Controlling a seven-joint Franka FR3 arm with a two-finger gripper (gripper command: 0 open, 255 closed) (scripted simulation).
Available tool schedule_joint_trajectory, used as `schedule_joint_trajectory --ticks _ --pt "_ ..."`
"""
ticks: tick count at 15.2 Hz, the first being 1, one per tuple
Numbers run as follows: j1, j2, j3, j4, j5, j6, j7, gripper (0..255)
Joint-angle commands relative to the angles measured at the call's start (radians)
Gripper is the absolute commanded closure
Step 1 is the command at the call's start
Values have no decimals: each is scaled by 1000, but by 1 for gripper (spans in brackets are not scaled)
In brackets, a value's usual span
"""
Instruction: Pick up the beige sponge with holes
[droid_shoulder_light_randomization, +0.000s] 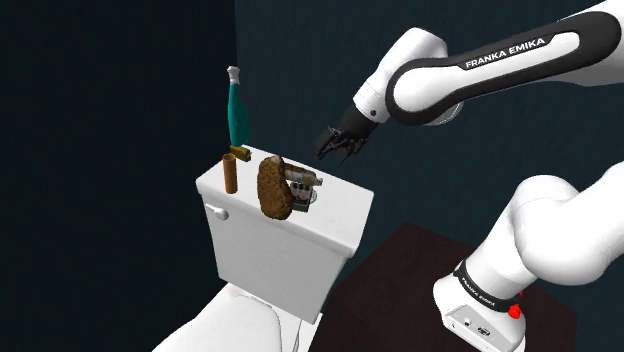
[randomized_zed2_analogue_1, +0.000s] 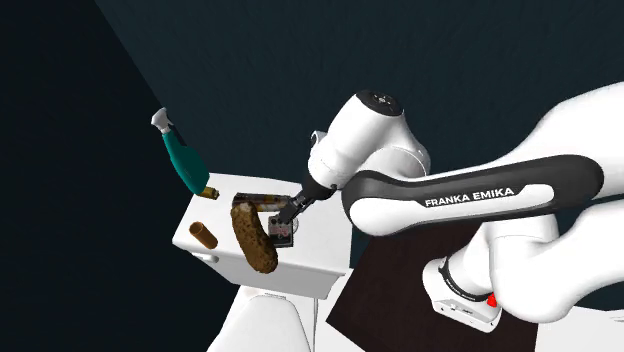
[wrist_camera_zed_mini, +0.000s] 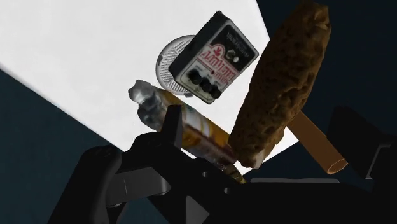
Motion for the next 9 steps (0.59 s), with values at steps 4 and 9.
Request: schedule_joint_trajectory --ticks 4,9 --pt "144 199 -42 50 216 232 -130 0" --pt "298 387 -101 170 564 359 -395 0"
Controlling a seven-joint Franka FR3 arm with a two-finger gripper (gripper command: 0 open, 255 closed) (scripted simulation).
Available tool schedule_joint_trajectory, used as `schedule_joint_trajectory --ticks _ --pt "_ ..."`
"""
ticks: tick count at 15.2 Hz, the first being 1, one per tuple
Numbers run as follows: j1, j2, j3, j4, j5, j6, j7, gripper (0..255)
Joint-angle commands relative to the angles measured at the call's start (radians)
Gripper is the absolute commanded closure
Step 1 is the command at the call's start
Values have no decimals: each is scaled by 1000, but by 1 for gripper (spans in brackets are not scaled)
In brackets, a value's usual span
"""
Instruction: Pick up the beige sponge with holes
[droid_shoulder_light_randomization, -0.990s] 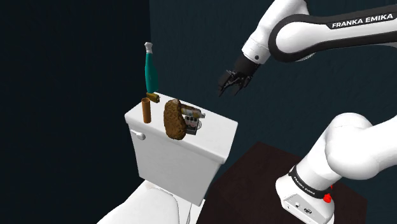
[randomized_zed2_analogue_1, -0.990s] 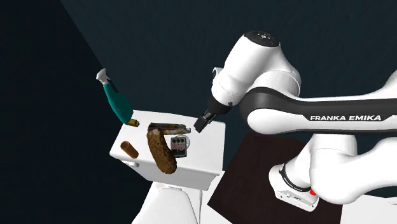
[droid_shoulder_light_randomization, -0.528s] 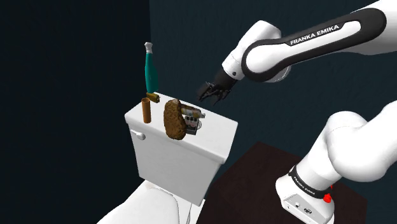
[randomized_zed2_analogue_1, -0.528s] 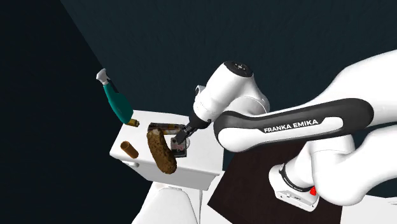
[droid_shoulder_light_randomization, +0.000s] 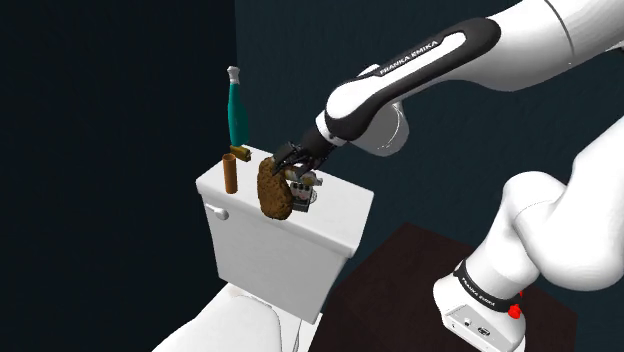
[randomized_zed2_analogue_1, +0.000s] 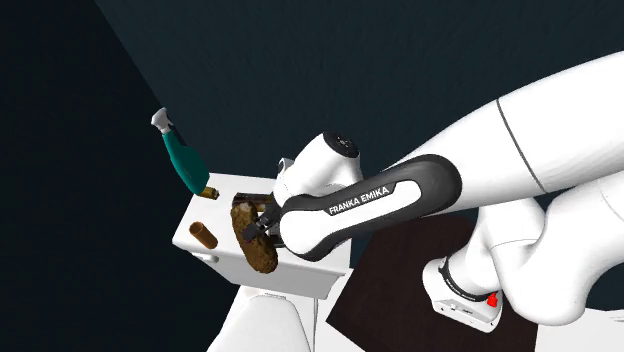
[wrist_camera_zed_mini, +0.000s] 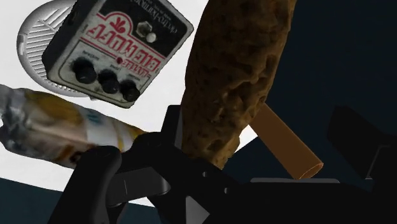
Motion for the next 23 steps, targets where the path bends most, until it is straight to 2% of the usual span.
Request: schedule_joint_trajectory --ticks 1,7,9,10,19,23 --pt "30 47 -7 27 109 28 -87 0" --pt "50 129 -6 59 339 60 -301 0" --pt "50 138 -4 63 362 62 -323 0" --pt "50 138 -4 63 362 62 -324 255" --pt "50 138 -4 63 362 62 -323 255" --pt "44 82 -11 38 204 44 -176 255"
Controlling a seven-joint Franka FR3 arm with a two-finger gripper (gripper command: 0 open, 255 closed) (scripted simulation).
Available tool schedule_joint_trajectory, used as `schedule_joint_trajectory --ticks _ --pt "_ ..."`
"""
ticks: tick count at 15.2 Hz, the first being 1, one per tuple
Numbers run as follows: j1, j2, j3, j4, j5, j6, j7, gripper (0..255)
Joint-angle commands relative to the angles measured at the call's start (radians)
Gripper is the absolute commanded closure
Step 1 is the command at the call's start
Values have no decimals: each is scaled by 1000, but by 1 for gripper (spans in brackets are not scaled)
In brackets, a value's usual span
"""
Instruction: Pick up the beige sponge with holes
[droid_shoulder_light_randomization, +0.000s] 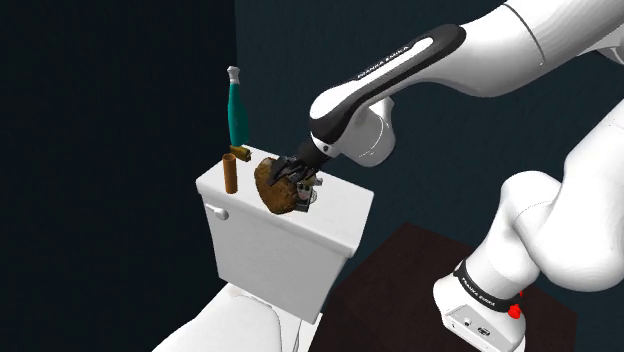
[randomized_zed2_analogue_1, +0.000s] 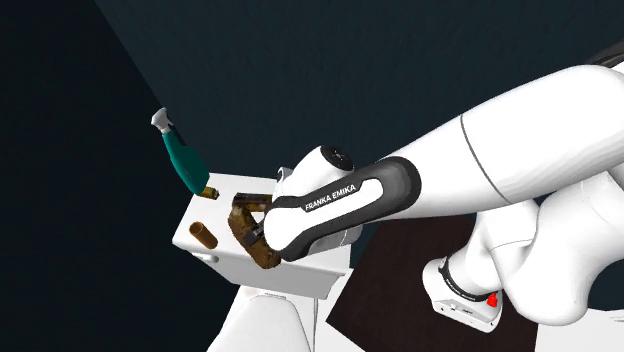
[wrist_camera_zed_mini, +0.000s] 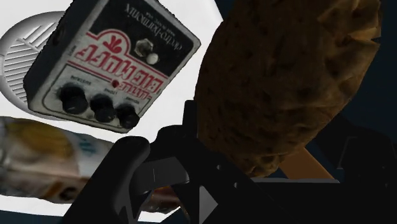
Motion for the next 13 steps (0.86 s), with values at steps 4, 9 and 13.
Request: schedule_joint_trajectory --ticks 4,9,13 --pt "-21 -67 1 -21 -188 -32 173 255" --pt "-58 -127 16 -27 -340 -78 312 255" --pt "-77 -152 26 -25 -393 -101 361 255"
